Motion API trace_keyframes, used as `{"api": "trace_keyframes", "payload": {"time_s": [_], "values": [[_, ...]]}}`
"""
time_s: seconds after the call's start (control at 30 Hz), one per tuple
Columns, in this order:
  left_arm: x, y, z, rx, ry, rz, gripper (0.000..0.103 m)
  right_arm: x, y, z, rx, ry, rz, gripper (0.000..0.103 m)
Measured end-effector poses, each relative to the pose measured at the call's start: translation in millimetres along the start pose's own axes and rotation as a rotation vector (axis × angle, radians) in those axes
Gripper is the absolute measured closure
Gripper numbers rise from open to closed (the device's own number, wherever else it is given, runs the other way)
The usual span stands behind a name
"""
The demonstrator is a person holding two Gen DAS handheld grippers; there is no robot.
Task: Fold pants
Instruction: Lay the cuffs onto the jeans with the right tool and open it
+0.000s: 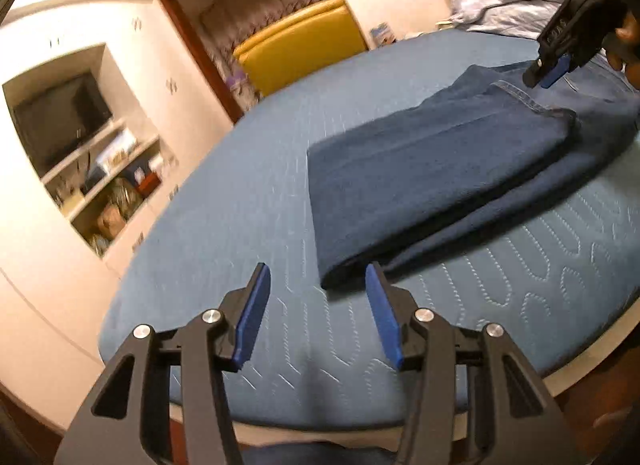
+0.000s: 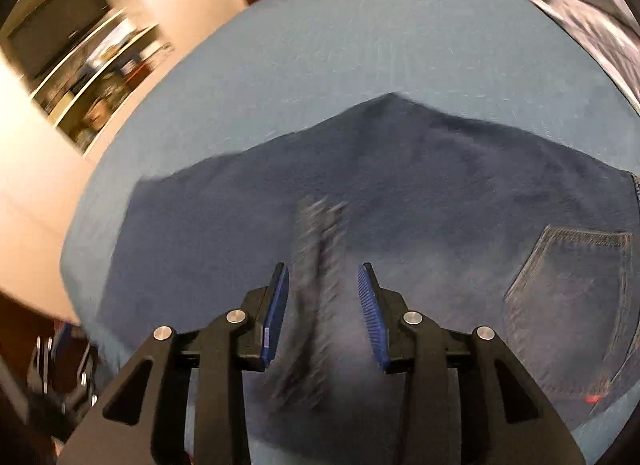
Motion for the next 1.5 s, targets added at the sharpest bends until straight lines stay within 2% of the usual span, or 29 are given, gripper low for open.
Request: {"api": "trace_keyframes", "payload": {"time_s": [0.03, 0.13, 0.17, 0.27, 0.3, 0.37, 0.43, 0.53, 0.67, 0.77, 0.83, 0.87, 0.9, 0.97, 1.0, 1.07, 1.13, 1.2, 1.27, 1.3, 1.37, 1.43, 1.5], "values": [[-0.7, 3.3, 4.1, 0.022, 0.03, 0.001, 0.053, -3.9, -0.4, -7.1, 0.019, -0.026, -0.068, 0.065], [17.6, 11.5, 16.7, 0.078, 0.151, -0.039, 0.052, -11.9, 1.6, -22.1, 0.041, -0.069, -0.119, 0.065], [28.6, 16.8, 16.1, 0.087, 0.222, -0.036, 0.052, -11.0, 2.7, -28.0, 0.044, -0.079, -0.152, 0.065], [17.7, 47.5, 3.1, 0.035, 0.337, 0.017, 0.053, -7.2, 13.9, -42.6, -0.004, -0.095, -0.162, 0.065], [11.9, 51.0, -1.6, 0.017, 0.35, 0.043, 0.053, -2.6, 17.7, -45.5, -0.013, -0.091, -0.178, 0.064], [-3.3, 50.2, -8.8, 0.0, 0.333, 0.032, 0.051, -0.1, 17.9, -46.8, -0.01, -0.086, -0.177, 0.062], [-12.0, 41.7, -13.8, -0.014, 0.376, 0.089, 0.05, -0.4, 18.5, -46.9, -0.013, -0.096, -0.184, 0.061], [-8.7, 21.5, -5.2, 0.037, 0.371, 0.077, 0.05, -1.2, 19.3, -47.8, -0.009, -0.117, -0.209, 0.058], [-0.8, 38.7, -2.6, 0.015, 0.399, 0.078, 0.05, -5.4, 20.5, -47.5, -0.003, -0.127, -0.225, 0.057], [-21.3, 43.2, -10.8, -0.036, 0.352, 0.087, 0.045, -3.0, 19.8, -47.2, -0.001, -0.128, -0.228, 0.053], [-33.5, 36.0, -15.0, -0.066, 0.314, 0.086, 0.047, -0.5, 20.0, -46.6, 0.003, -0.12, -0.227, 0.046], [-38.6, 30.5, -12.9, -0.058, 0.282, 0.069, 0.055, -0.5, 20.3, -46.7, 0.004, -0.114, -0.219, 0.045], [-46.8, 24.4, -2.9, -0.05, 0.19, 0.015, 0.069, 0.7, 18.3, -45.6, 0.005, -0.1, -0.205, 0.045], [-58.0, 26.8, 18.1, -0.076, -0.015, -0.131, 0.085, 2.3, 8.1, -41.3, 0.043, -0.063, -0.186, 0.045], [-61.3, 34.4, 33.1, -0.077, -0.106, -0.195, 0.089, 1.0, 0.8, -37.1, 0.086, -0.055, -0.179, 0.043], [-57.1, 55.1, 68.4, -0.049, -0.173, -0.256, 0.089, -6.0, -9.2, -27.4, 0.143, -0.079, -0.207, 0.041], [-43.8, 80.4, 94.6, -0.061, -0.201, -0.333, 0.089, -16.2, -14.9, -15.3, 0.187, -0.105, -0.219, 0.034], [-31.7, 113.5, 110.4, -0.127, -0.216, -0.355, 0.089, -30.4, -15.1, -0.2, 0.212, -0.115, -0.191, 0.025], [-9.3, 141.9, 119.3, -0.198, -0.223, -0.41, 0.087, -38.5, -7.6, 12.6, 0.212, -0.118, -0.177, 0.02], [-5.3, 163.0, 120.9, -0.251, -0.245, -0.413, 0.086, -40.1, -0.4, 18.4, 0.21, -0.109, -0.188, 0.019], [-6.2, 190.0, 113.5, -0.35, -0.261, -0.385, 0.086, -36.6, 17.0, 22.6, 0.168, -0.087, -0.219, 0.017], [-11.7, 196.7, 112.5, -0.38, -0.347, -0.421, 0.086, -29.1, 41.0, 18.3, 0.08, -0.056, -0.239, 0.017], [-8.4, 194.7, 113.7, -0.385, -0.325, -0.4, 0.081, -24.1, 56.6, 10.5, 0.025, -0.04, -0.246, 0.017]]}}
Point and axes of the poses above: each gripper's, at about its wrist camera, not at the fingertips, and y roughly the way its jaws point, x to its right, z to its top, the point moved 7 cm from there along y, roughly the way its jaws point, and after that the axes turned 1 degree about -z, right-handed, at the moved point
